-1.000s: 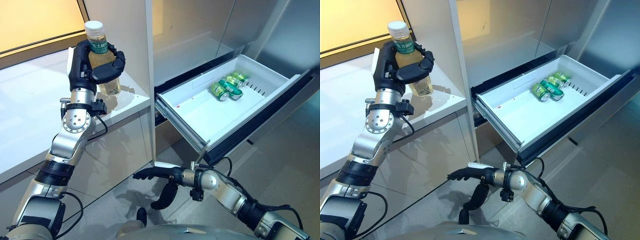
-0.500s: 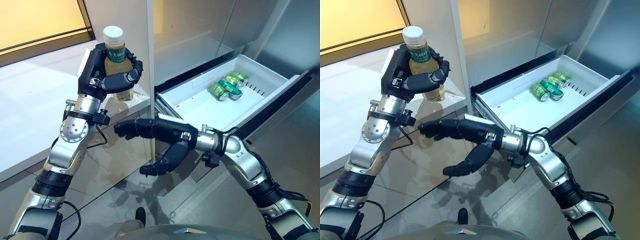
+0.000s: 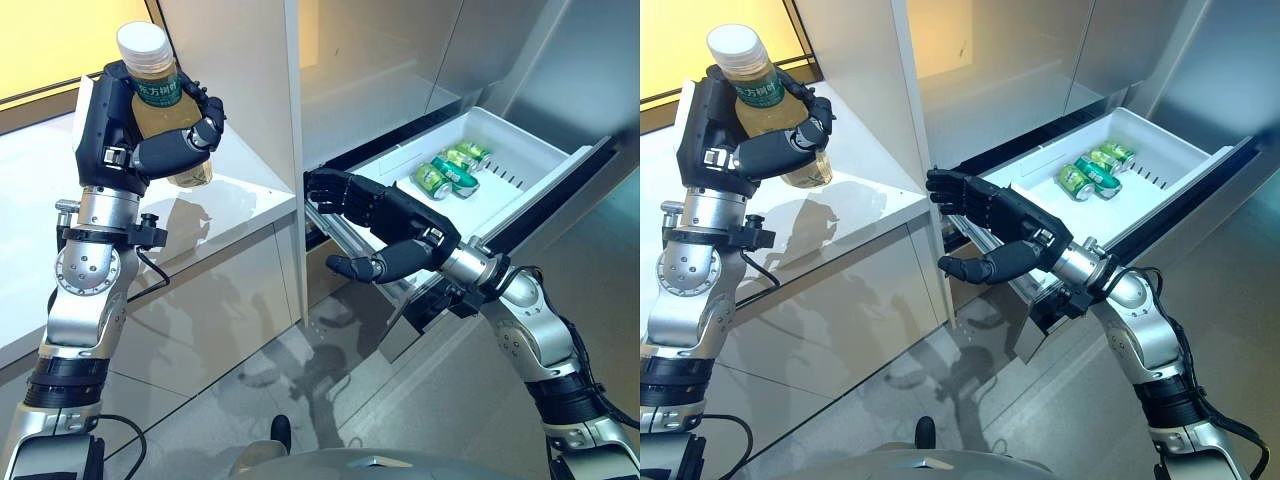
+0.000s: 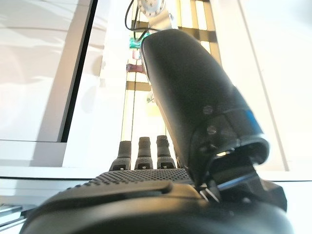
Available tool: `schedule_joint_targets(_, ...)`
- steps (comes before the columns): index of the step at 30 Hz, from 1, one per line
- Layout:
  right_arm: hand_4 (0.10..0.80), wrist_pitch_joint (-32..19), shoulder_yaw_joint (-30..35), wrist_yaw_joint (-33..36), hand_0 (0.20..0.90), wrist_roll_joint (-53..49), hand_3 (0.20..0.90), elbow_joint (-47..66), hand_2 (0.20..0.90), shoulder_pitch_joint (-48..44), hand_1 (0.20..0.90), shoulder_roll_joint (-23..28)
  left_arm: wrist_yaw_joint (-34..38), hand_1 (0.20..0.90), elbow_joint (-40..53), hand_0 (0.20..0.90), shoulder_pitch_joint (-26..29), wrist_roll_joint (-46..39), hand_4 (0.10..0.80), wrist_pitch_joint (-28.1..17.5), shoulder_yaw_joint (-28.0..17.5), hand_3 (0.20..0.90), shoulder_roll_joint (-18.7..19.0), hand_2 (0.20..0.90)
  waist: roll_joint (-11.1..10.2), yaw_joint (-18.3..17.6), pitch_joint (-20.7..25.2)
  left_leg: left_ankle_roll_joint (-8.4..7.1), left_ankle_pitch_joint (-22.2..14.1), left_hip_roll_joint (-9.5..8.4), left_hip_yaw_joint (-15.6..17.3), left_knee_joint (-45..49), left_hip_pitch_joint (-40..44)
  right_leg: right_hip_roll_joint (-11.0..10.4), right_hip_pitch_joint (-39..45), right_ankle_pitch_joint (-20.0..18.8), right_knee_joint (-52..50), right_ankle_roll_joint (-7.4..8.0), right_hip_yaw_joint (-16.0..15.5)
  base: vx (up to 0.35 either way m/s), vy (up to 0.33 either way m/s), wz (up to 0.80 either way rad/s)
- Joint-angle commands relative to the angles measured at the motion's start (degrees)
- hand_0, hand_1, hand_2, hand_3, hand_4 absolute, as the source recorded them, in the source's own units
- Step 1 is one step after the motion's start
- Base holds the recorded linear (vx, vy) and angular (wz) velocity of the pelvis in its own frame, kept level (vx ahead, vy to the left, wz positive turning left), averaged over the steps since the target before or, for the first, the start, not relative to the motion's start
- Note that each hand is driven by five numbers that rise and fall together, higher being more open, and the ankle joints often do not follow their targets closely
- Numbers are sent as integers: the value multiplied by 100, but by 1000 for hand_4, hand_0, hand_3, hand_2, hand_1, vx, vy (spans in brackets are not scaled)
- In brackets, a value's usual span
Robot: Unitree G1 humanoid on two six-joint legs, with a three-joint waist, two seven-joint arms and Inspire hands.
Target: Put drinks into fridge and close the fridge
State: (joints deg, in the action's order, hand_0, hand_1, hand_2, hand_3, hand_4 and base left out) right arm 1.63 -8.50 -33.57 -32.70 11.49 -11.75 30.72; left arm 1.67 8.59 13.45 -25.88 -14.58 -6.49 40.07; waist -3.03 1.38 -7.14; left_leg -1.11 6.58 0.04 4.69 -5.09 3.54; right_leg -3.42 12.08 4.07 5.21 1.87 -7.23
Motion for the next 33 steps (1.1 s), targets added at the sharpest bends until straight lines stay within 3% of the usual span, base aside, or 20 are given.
schedule_joint_targets(1, 800, -257, -52, 259, 900, -392, 900, 341, 900, -590, 900, -24, -273, 300, 744, 300, 722, -583, 100, -846, -46, 200, 264, 300, 175, -63, 658, 56, -992, -191, -349, 9, 410, 52, -441, -357, -38, 318, -205, 0, 0, 0)
schedule_joint_targets(12, 800, 98, -735, 922, 900, -445, 900, -281, 900, -1553, 900, -218, -744, 300, 929, 300, 1067, -1129, 100, -544, 634, 200, -81, 300, 139, 96, 688, 33, -970, -184, -426, 9, 387, 42, -410, -352, -23, 287, -343, 0, -6, 2)
schedule_joint_targets(33, 800, 441, -1431, 1293, 900, -655, 900, -796, 900, -2574, 900, -574, -1039, 300, 923, 300, 1497, -1400, 100, -69, 1163, 200, -270, 300, 104, 243, 707, 55, -974, -192, -477, 9, 390, 30, -387, -346, -21, 253, -417, 5, -1, 2)
